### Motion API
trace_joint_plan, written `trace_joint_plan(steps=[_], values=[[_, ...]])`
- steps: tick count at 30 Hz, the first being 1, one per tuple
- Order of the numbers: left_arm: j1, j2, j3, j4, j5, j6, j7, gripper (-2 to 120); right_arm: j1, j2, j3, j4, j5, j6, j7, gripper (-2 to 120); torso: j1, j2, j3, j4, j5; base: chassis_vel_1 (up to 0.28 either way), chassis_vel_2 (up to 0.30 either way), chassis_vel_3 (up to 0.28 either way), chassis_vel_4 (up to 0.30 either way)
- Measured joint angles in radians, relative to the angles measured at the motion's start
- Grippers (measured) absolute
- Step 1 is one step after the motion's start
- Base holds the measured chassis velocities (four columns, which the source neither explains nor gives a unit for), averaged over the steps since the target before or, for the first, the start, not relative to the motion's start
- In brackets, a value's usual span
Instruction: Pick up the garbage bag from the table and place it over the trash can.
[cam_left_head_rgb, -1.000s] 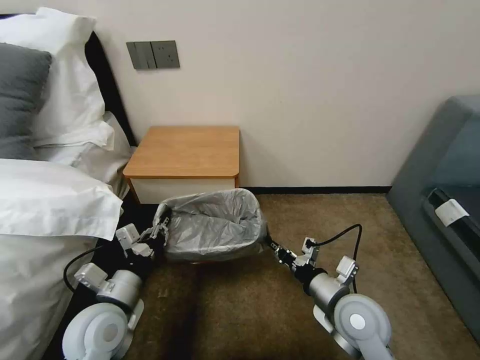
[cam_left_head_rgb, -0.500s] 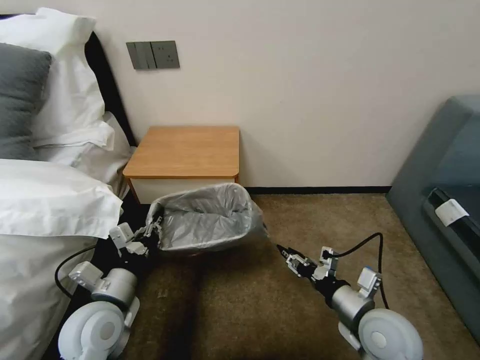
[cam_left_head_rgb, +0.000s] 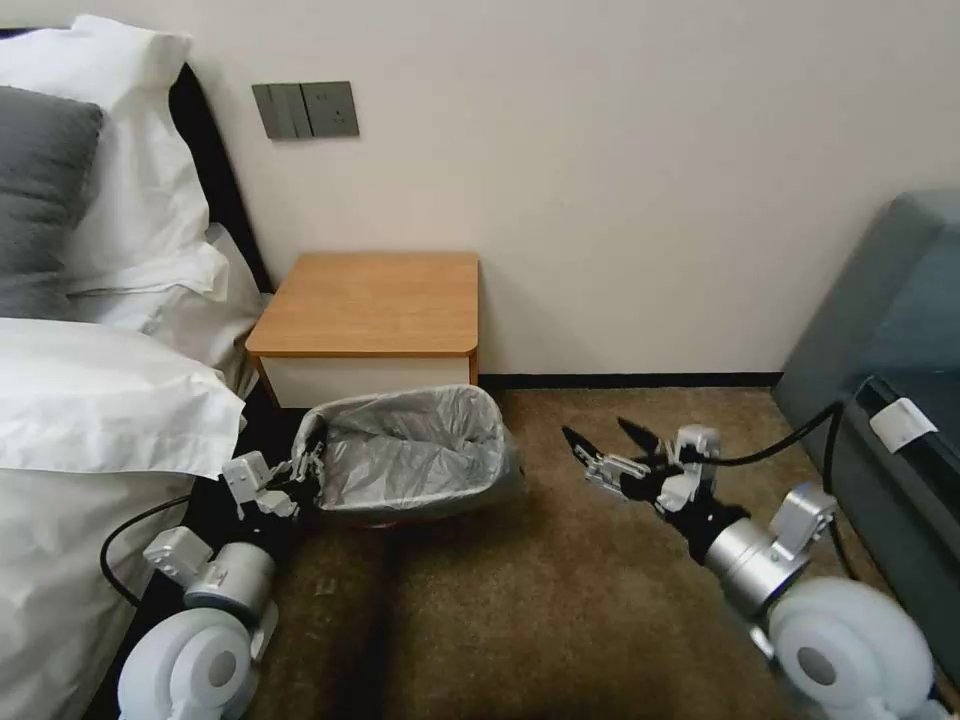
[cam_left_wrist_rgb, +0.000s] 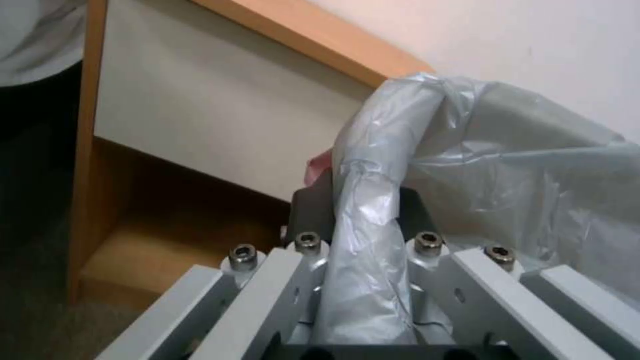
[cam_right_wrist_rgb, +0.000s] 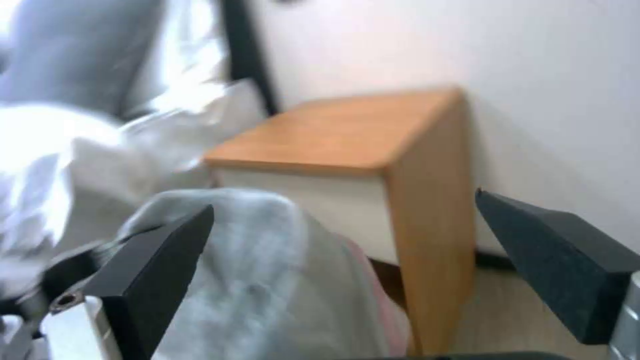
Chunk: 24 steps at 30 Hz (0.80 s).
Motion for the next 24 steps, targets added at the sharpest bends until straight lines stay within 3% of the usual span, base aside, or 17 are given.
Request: trace_joint_plan(steps=[3, 7, 9, 10, 13, 14, 17, 22, 24], values=[[0.005, 0.003, 0.017, 0.0, 0.068, -0.015, 0.007, 9, 0.121, -0.137, -0.116, 0.003, -0.102, 0.009, -0.081, 100, 0.0, 0.0, 0.0, -0.0003, 0.0, 0.0, 0.0, 0.0, 0.0], [0.009, 0.004, 0.03, -0.002, 0.109, -0.024, 0.01, 9, 0.244, -0.199, -0.225, -0.003, -0.112, 0.0, -0.079, 100, 0.0, 0.0, 0.0, 0.0002, -0.0004, 0.0, 0.0, 0.0, 0.0], [0.012, 0.005, 0.038, -0.003, 0.145, -0.032, 0.019, 9, 0.359, -0.229, -0.337, -0.017, -0.115, -0.017, -0.075, 94, 0.0, 0.0, 0.0, 0.0002, -0.0001, 0.0, 0.0, 0.0, 0.0], [0.012, 0.005, 0.038, -0.003, 0.145, -0.032, 0.019, 9, 0.359, -0.229, -0.337, -0.017, -0.115, -0.017, -0.075, 94, 0.0, 0.0, 0.0, 0.0002, -0.0001, 0.0, 0.0, 0.0, 0.0], [0.016, 0.005, 0.051, -0.009, 0.179, -0.042, 0.028, 9, 0.506, -0.23, -0.503, -0.053, -0.154, -0.022, -0.093, 80, 0.0, 0.0, 0.0, 0.0001, -0.0001, 0.0, 0.0, 0.0, 0.0], [0.016, 0.005, 0.051, -0.009, 0.179, -0.042, 0.028, 9, 0.506, -0.23, -0.503, -0.053, -0.154, -0.022, -0.093, 80, 0.0, 0.0, 0.0, 0.0001, -0.0001, 0.0, 0.0, 0.0, 0.0], [0.018, 0.001, 0.055, -0.018, 0.213, -0.047, 0.039, 9, 0.663, -0.185, -0.671, -0.1, -0.209, -0.052, -0.128, 65, 0.0, 0.0, 0.0, 0.0, -0.0001, 0.0, 0.0, 0.0, 0.0], [0.022, -0.002, 0.055, -0.019, 0.254, -0.057, 0.053, 9, 0.761, -0.139, -0.774, -0.158, -0.254, -0.067, -0.134, 51, 0.0, 0.0, 0.0, 0.0002, -0.0004, 0.0, 0.0, 0.0, 0.0], [0.027, -0.005, 0.051, -0.024, 0.284, -0.066, 0.068, 8, 0.806, -0.104, -0.815, -0.2, -0.302, -0.081, -0.154, 39, 0.0, 0.0, 0.0, 0.0, -0.0003, 0.0, 0.0, 0.0, 0.0]])
